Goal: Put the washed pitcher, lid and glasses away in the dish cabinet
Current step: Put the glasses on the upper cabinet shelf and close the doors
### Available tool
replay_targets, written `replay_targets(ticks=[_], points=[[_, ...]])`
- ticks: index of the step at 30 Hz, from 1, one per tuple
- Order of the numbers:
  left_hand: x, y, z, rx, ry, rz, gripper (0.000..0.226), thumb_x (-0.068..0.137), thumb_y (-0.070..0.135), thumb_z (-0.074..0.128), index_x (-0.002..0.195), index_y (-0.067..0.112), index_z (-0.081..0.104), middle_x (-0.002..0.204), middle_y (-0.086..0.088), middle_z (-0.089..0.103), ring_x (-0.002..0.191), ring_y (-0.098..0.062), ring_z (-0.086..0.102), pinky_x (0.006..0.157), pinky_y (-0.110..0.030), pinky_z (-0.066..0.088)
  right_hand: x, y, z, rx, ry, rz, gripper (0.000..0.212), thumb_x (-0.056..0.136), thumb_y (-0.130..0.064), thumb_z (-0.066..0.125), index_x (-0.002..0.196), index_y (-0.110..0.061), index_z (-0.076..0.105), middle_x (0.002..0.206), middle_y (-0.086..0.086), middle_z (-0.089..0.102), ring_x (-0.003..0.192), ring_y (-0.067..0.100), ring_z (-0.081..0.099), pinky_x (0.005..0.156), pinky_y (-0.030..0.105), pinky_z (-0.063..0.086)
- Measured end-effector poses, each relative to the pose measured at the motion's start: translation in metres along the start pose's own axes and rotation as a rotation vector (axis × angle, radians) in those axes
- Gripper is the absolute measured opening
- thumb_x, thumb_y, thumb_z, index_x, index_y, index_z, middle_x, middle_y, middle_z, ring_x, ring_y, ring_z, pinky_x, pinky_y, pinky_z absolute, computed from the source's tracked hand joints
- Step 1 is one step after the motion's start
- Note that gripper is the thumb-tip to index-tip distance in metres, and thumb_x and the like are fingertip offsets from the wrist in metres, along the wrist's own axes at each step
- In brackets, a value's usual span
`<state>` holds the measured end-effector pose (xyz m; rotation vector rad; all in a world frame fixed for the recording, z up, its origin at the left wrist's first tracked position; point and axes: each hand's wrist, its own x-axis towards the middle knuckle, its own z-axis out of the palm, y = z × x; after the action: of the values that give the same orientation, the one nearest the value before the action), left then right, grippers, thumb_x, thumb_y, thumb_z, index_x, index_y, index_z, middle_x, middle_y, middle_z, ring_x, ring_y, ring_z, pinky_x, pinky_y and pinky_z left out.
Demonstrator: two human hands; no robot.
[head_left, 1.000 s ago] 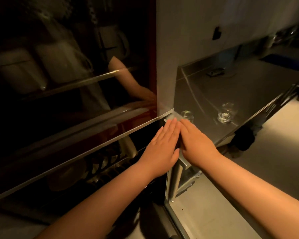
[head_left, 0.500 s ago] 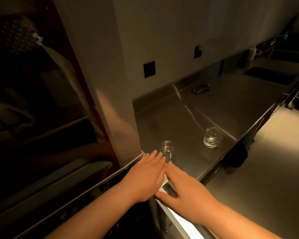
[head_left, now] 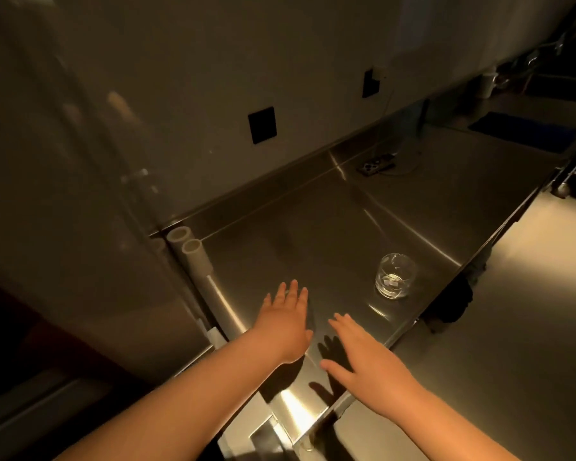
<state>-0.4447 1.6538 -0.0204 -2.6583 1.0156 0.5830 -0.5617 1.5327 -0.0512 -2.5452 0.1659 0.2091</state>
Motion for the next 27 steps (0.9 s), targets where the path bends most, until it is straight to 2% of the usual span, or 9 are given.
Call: replay_targets(ticks=[4, 8, 12, 16, 20, 22, 24, 27], points=[[0.04, 0.008, -0.003, -0.002, -0.042, -0.026, 0.074, 0.099, 0.033, 0.039, 0.15, 0.017, -0.012, 0.157, -0.009, -0.019, 0.145, -0.031, -0.012, 0.117, -0.047, 0.005, 0.023, 0.039, -0.014, -0.02, 0.092, 0.076, 0.071, 0.093, -0.046, 0.047, 0.15, -0.022, 0.012, 0.158, -0.005, 0.004, 0.144, 0.008, -0.001, 0.114, 0.026, 0.01], [0.076, 0.004, 0.004, 0.019, -0.054, -0.015, 0.076, 0.096, 0.023, 0.047, 0.151, 0.026, -0.005, 0.158, -0.006, -0.019, 0.145, -0.034, -0.011, 0.114, -0.053, 0.019, 0.049, 0.078, -0.031, -0.089, 0.18, 0.184, 0.073, 0.092, -0.044, 0.051, 0.15, -0.017, 0.015, 0.158, 0.004, 0.005, 0.145, 0.018, 0.005, 0.115, 0.032, 0.013], [0.092, -0.004, 0.014, -0.029, -0.107, -0.001, 0.074, 0.095, 0.025, 0.049, 0.152, 0.03, 0.0, 0.158, -0.003, -0.017, 0.145, -0.032, -0.01, 0.111, -0.053, 0.027, 0.076, 0.113, -0.035, -0.221, 0.215, 0.253, 0.072, 0.092, -0.044, 0.051, 0.149, -0.016, 0.017, 0.158, 0.012, 0.002, 0.145, 0.027, 0.0, 0.116, 0.037, 0.008], [0.098, -0.008, 0.018, -0.076, -0.108, 0.066, 0.082, 0.09, 0.026, 0.059, 0.152, 0.027, 0.006, 0.159, -0.005, -0.002, 0.145, -0.033, 0.005, 0.112, -0.046, 0.029, 0.094, 0.133, -0.031, -0.301, 0.172, 0.318, 0.073, 0.092, -0.042, 0.051, 0.15, -0.019, 0.014, 0.157, 0.012, 0.004, 0.144, 0.03, 0.0, 0.116, 0.043, 0.01], [0.101, -0.009, 0.021, -0.044, -0.085, 0.075, 0.085, 0.084, 0.022, 0.067, 0.15, 0.021, 0.014, 0.148, -0.01, 0.023, 0.135, -0.031, 0.027, 0.105, -0.042, 0.038, 0.104, 0.144, -0.023, -0.376, 0.19, 0.348, 0.071, 0.089, -0.036, 0.057, 0.146, -0.01, 0.022, 0.154, 0.01, 0.021, 0.143, 0.028, 0.013, 0.114, 0.042, 0.019], [0.101, -0.008, 0.022, -0.024, -0.084, 0.065, 0.079, 0.082, 0.017, 0.069, 0.146, 0.017, 0.022, 0.142, -0.011, 0.027, 0.131, -0.031, 0.031, 0.102, -0.043, 0.041, 0.107, 0.148, -0.021, -0.419, 0.22, 0.328, 0.063, 0.085, -0.028, 0.062, 0.139, -0.007, 0.036, 0.144, 0.013, 0.038, 0.137, 0.03, 0.027, 0.109, 0.041, 0.029], [0.103, -0.008, 0.023, -0.008, -0.072, 0.054, 0.072, 0.081, 0.015, 0.069, 0.14, 0.012, 0.027, 0.138, -0.011, 0.031, 0.128, -0.031, 0.034, 0.099, -0.042, 0.043, 0.11, 0.15, -0.023, -0.447, 0.23, 0.329, 0.048, 0.082, -0.023, 0.065, 0.124, -0.007, 0.05, 0.128, 0.012, 0.052, 0.124, 0.03, 0.041, 0.095, 0.038, 0.04], [0.103, -0.007, 0.022, -0.009, -0.035, 0.041, 0.063, 0.082, 0.015, 0.069, 0.132, 0.009, 0.031, 0.135, -0.011, 0.036, 0.125, -0.03, 0.037, 0.095, -0.038, 0.042, 0.117, 0.147, -0.026, -0.451, 0.247, 0.359, 0.029, 0.08, -0.009, 0.06, 0.108, -0.008, 0.057, 0.113, 0.01, 0.059, 0.11, 0.028, 0.049, 0.076, 0.034, 0.041]])
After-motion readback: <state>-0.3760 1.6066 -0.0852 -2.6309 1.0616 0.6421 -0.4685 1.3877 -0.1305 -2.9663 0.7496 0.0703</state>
